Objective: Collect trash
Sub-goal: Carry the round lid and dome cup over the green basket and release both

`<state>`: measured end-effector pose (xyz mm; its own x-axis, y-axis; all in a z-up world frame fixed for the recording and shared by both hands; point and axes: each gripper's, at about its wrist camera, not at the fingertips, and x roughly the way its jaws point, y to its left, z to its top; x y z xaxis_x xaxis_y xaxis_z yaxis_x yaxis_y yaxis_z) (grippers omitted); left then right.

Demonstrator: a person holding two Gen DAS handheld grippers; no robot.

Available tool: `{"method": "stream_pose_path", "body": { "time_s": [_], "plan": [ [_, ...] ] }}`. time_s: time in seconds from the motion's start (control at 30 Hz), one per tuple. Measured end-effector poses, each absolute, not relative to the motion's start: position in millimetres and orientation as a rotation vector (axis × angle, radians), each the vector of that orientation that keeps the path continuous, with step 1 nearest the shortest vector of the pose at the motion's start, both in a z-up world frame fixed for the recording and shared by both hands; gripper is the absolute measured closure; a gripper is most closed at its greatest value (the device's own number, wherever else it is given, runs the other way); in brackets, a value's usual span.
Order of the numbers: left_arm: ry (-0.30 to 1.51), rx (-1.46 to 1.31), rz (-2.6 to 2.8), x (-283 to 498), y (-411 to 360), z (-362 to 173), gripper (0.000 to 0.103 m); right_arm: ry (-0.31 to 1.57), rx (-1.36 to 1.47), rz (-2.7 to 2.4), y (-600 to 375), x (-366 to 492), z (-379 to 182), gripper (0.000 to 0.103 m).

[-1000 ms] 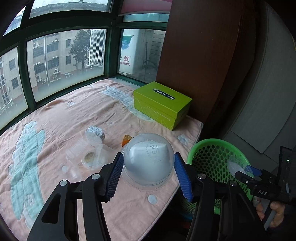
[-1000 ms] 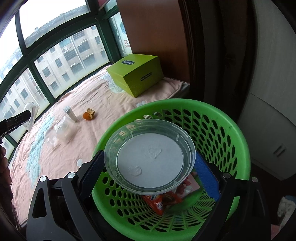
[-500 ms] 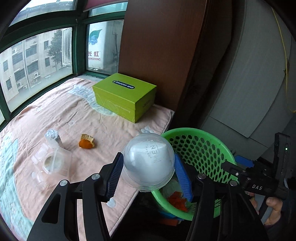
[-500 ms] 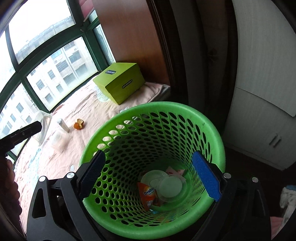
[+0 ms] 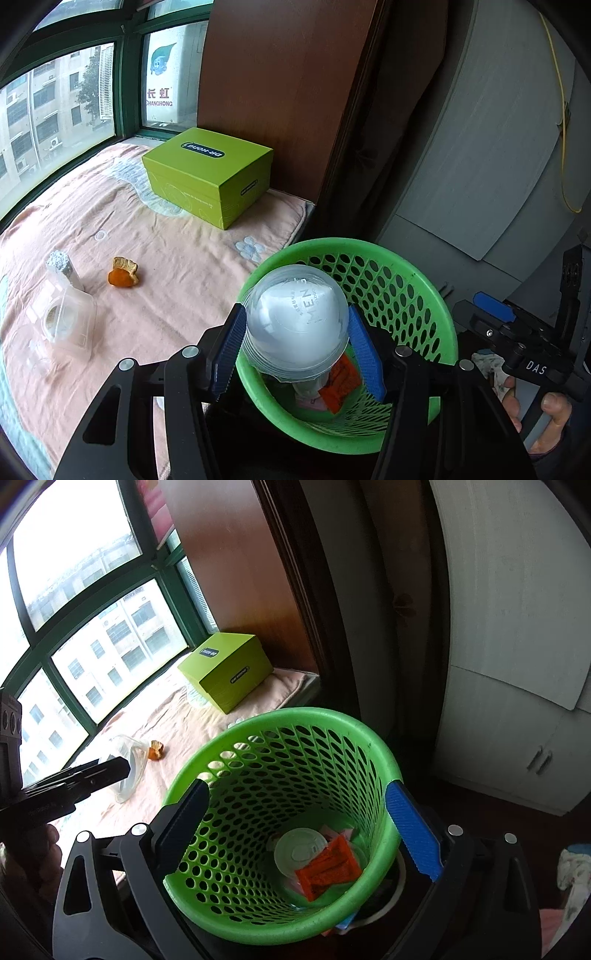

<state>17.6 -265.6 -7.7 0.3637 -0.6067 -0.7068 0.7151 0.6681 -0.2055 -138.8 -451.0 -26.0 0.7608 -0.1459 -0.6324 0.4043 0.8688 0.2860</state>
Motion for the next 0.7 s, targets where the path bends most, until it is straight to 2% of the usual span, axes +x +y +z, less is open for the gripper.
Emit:
{"method": "stream_pose_path", "body": {
  "time_s": [0.2,0.23,0.37,0.7],
  "plan": [
    [0.855,0.153,-0.876,11,-277,-10,0.046,0.634,0.436,-0.308,-453,-140,-26,0.008],
    [0.856,0.154,-0.876,10,-277,-11,0.039,0.633,0.436,-0.307,-453,-141,-26,0.008],
    [0.851,0.146,-0.871,10,-276,-11,0.033,0.636,0.438,-0.304,-454,-141,-27,0.008],
    [0.835,0.099,-0.741,34,-230,-11,0.031,0.649,0.402,-0.256,-432,-122,-24,0.008]
  ]
}}
